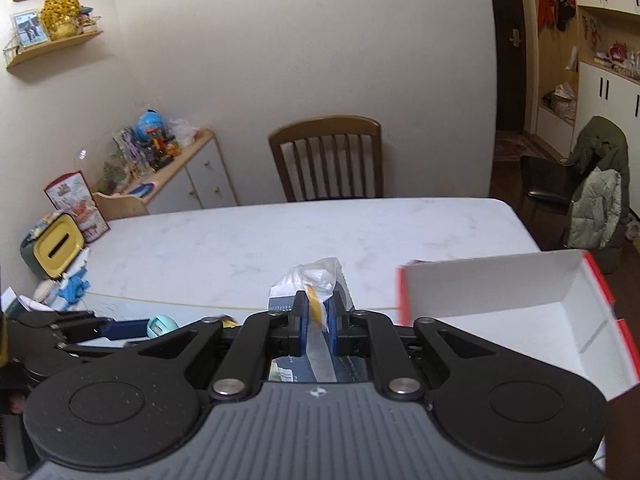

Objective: Organize objects
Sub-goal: 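Carry the eraser into the red shoebox and open the left tool while the right tool drops the bag in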

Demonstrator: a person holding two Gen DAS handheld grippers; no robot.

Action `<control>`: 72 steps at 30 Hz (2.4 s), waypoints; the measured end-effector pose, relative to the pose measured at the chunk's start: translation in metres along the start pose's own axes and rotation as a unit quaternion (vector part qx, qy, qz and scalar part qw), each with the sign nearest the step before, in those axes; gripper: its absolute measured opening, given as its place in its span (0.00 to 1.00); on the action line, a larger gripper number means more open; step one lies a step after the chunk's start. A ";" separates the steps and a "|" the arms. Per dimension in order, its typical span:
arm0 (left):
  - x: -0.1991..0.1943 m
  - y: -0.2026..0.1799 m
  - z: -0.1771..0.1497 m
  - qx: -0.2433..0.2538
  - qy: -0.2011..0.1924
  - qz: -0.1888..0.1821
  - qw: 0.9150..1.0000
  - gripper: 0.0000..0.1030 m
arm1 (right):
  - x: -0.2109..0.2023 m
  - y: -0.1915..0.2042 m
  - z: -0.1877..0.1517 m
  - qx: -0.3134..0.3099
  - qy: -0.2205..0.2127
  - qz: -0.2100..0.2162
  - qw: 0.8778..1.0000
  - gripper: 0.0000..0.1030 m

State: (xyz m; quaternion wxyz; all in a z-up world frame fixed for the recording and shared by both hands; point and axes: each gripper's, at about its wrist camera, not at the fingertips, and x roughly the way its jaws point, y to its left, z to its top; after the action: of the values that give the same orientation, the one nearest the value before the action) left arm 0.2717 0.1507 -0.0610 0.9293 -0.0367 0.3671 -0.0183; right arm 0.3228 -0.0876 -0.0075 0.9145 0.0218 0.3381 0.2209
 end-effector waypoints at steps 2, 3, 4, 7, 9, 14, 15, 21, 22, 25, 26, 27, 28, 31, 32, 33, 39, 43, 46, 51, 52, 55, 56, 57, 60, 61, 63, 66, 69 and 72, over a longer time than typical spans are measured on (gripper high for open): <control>0.009 -0.021 0.006 0.001 0.006 -0.008 1.000 0.36 | -0.001 -0.022 -0.001 0.001 0.013 -0.006 1.000 0.10; 0.014 -0.032 0.008 0.001 0.010 -0.011 1.000 0.36 | 0.000 -0.035 -0.001 0.002 0.021 -0.009 1.000 0.10; 0.019 -0.043 0.010 0.003 0.012 -0.014 1.000 0.36 | 0.000 -0.046 -0.001 0.002 0.029 -0.012 0.999 0.10; 0.033 -0.079 0.019 0.017 0.016 -0.022 0.999 0.36 | 0.002 -0.082 0.001 0.007 0.048 -0.025 0.999 0.10; 0.044 -0.099 0.025 0.025 0.020 -0.030 0.999 0.36 | 0.004 -0.105 0.003 0.011 0.052 -0.033 0.998 0.10; 0.074 -0.144 0.042 0.046 0.032 -0.040 0.998 0.36 | 0.012 -0.151 0.008 0.014 0.066 -0.054 0.996 0.10; 0.081 -0.152 0.046 0.051 0.037 -0.042 0.997 0.36 | 0.014 -0.159 0.009 0.014 0.067 -0.060 0.996 0.10; 0.125 -0.189 0.057 0.069 0.066 -0.045 0.994 0.36 | 0.038 -0.199 0.007 0.012 0.084 -0.088 0.993 0.10; 0.133 -0.195 0.058 0.074 0.071 -0.043 0.994 0.36 | 0.042 -0.205 0.005 0.011 0.088 -0.090 0.992 0.10; 0.158 -0.210 0.060 0.083 0.089 -0.036 0.992 0.36 | 0.057 -0.218 0.002 0.008 0.101 -0.096 0.990 0.10; 0.167 -0.213 0.061 0.080 0.098 -0.037 0.991 0.36 | 0.062 -0.221 0.000 0.007 0.105 -0.097 0.990 0.10; 0.176 -0.216 0.063 0.076 0.107 -0.040 0.991 0.36 | 0.067 -0.224 -0.002 0.005 0.110 -0.098 0.989 0.10; 0.185 -0.220 0.064 0.074 0.113 -0.041 0.990 0.36 | 0.071 -0.228 -0.002 0.003 0.114 -0.098 0.989 0.10; 0.210 -0.230 0.066 0.079 0.127 -0.042 0.988 0.36 | 0.086 -0.233 -0.009 -0.003 0.130 -0.101 0.986 0.10; 0.218 -0.233 0.066 0.082 0.131 -0.042 0.987 0.36 | 0.090 -0.235 -0.012 -0.007 0.135 -0.103 0.985 0.10; 0.224 -0.236 0.065 0.088 0.134 -0.043 0.986 0.36 | 0.095 -0.238 -0.014 -0.010 0.141 -0.105 0.984 0.10; 0.257 -0.256 0.061 0.120 0.162 -0.052 0.978 0.36 | 0.121 -0.248 -0.024 -0.019 0.167 -0.109 0.980 0.10; 0.274 -0.267 0.059 0.140 0.186 -0.047 0.971 0.36 | 0.132 -0.255 -0.027 -0.018 0.180 -0.107 0.978 0.10; 0.285 -0.271 0.056 0.156 0.207 -0.047 0.965 0.36 | 0.135 -0.257 -0.027 -0.023 0.183 -0.108 0.977 0.10; 0.296 -0.269 0.051 0.152 0.236 -0.046 0.959 0.36 | 0.137 -0.263 -0.024 -0.018 0.186 -0.100 0.977 0.10; 0.297 -0.268 0.051 0.150 0.239 -0.046 0.958 0.36 | 0.137 -0.265 -0.024 -0.019 0.186 -0.099 0.977 0.10; 0.299 -0.266 0.049 0.147 0.244 -0.045 0.958 0.37 | 0.137 -0.267 -0.023 -0.017 0.184 -0.099 0.978 0.10; 0.298 -0.265 0.048 0.146 0.243 -0.044 0.958 0.38 | 0.136 -0.266 -0.023 -0.019 0.182 -0.101 0.978 0.10; 0.298 -0.265 0.048 0.146 0.243 -0.042 0.958 0.39 | 0.135 -0.266 -0.023 -0.022 0.182 -0.102 0.978 0.10; 0.296 -0.262 0.047 0.140 0.246 -0.042 0.958 0.40 | 0.131 -0.265 -0.023 -0.022 0.179 -0.096 0.979 0.10; 0.294 -0.261 0.047 0.138 0.247 -0.044 0.958 0.40 | 0.129 -0.265 -0.022 -0.022 0.178 -0.093 0.979 0.10; 0.289 -0.259 0.046 0.138 0.243 -0.041 0.959 0.48 | 0.124 -0.264 -0.020 -0.022 0.175 -0.086 0.981 0.10; 0.278 -0.254 0.045 0.132 0.234 -0.039 0.962 0.50 | 0.116 -0.261 -0.018 -0.023 0.171 -0.074 0.982 0.11; 0.264 -0.247 0.047 0.117 0.222 -0.041 0.967 0.54 | 0.105 -0.258 -0.016 -0.020 0.166 -0.066 0.984 0.12; 0.246 -0.240 0.049 0.111 0.204 -0.039 0.972 0.61 | 0.094 -0.256 -0.013 -0.018 0.157 -0.062 0.986 0.12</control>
State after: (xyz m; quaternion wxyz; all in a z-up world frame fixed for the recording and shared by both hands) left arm 0.4826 -0.1012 -0.1734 0.8317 0.0567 0.5427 -0.1027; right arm 0.4774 -0.2803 -0.1231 0.8625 -0.0501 0.4738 0.1707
